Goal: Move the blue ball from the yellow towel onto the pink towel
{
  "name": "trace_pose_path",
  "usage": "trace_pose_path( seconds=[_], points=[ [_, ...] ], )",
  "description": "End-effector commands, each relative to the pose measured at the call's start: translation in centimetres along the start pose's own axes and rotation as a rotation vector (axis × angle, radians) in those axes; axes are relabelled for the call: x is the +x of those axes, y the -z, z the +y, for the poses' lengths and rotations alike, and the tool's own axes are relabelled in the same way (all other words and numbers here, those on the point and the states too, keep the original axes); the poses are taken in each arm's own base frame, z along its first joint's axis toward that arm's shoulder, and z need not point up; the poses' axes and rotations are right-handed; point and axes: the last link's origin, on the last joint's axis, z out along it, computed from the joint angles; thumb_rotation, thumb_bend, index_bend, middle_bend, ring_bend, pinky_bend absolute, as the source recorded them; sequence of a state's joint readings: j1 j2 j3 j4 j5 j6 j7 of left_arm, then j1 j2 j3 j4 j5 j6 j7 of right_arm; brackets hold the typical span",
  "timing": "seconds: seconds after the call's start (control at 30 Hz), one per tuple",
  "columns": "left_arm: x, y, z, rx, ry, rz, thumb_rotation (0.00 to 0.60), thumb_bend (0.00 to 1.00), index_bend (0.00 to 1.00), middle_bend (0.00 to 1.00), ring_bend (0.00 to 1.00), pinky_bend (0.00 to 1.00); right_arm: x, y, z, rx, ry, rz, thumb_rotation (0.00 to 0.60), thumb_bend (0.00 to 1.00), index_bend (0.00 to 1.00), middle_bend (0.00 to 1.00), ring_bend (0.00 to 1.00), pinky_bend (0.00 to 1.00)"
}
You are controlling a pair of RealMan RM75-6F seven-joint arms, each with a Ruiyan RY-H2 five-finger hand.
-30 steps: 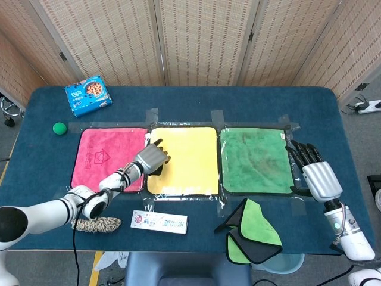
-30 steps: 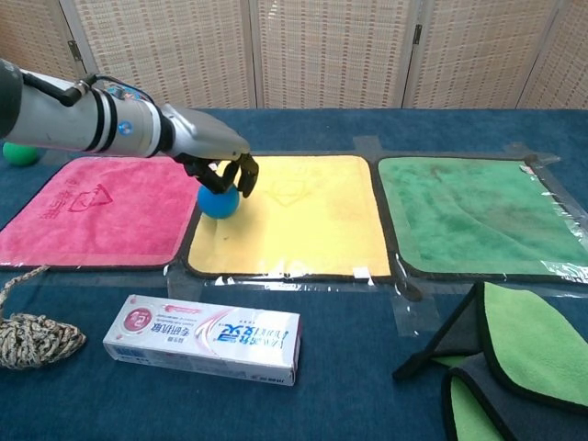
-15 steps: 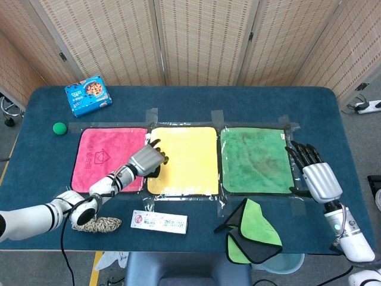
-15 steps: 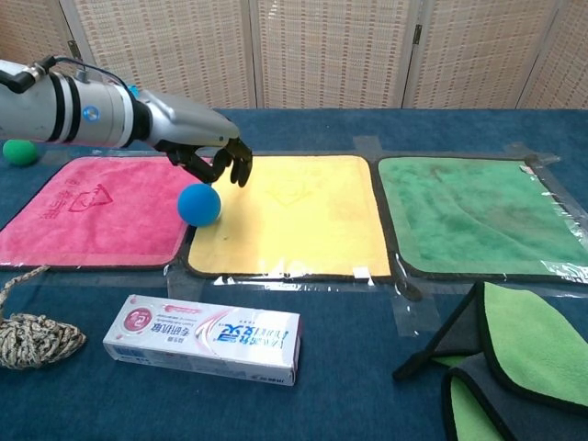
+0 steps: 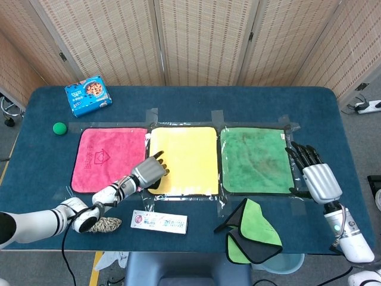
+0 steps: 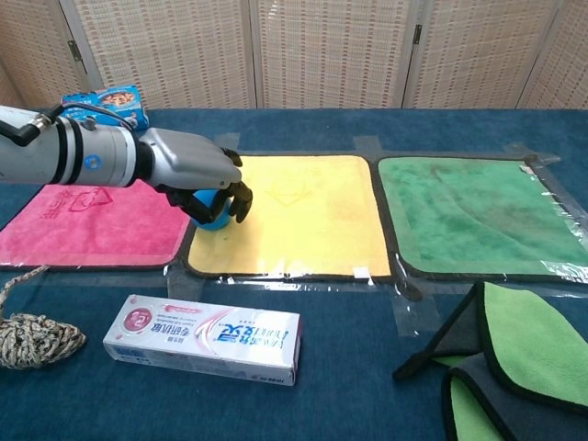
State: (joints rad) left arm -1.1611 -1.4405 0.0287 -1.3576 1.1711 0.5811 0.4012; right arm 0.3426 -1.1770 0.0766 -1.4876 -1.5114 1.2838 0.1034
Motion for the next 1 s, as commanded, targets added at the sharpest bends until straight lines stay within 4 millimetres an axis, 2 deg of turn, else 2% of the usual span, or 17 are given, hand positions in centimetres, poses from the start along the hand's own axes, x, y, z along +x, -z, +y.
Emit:
trace_pose_path(
  seconds=[0.03, 0.5, 0.7, 1.0],
  points=[
    [-0.2, -0.1, 0.0, -0.001, -0.022, -0.007, 0.243, 1.00, 0.35, 0.35, 0.25, 0.05, 0.0, 0.0, 0.0, -0.001, 0.000, 0.000, 0.600, 0.08, 0.00, 0.00, 0.00, 0.00],
    [-1.1, 0.8, -2.7, 0.067, -0.115, -0.029, 0.238, 1.00, 0.37, 0.35, 0.25, 0.05, 0.0, 0.0, 0.1, -0.007, -0.003, 0.001, 0.600, 0.08, 0.00, 0.00, 0.00, 0.00],
    [-2.1, 1.1, -3.1, 0.076, -0.134, -0.053, 0.244, 1.00, 0.38, 0.35, 0.25, 0.05, 0.0, -0.2, -0.1, -0.004, -0.003, 0.000, 0.600, 0.08, 0.00, 0.00, 0.00, 0.00],
    [-2.4, 1.4, -4.4, 0.119, -0.123, -0.058, 0.240, 1.00, 0.38, 0.35, 0.25, 0.05, -0.1, 0.0, -0.1, -0.008, -0.004, -0.001, 0.600, 0.08, 0.00, 0.00, 0.00, 0.00]
  ],
)
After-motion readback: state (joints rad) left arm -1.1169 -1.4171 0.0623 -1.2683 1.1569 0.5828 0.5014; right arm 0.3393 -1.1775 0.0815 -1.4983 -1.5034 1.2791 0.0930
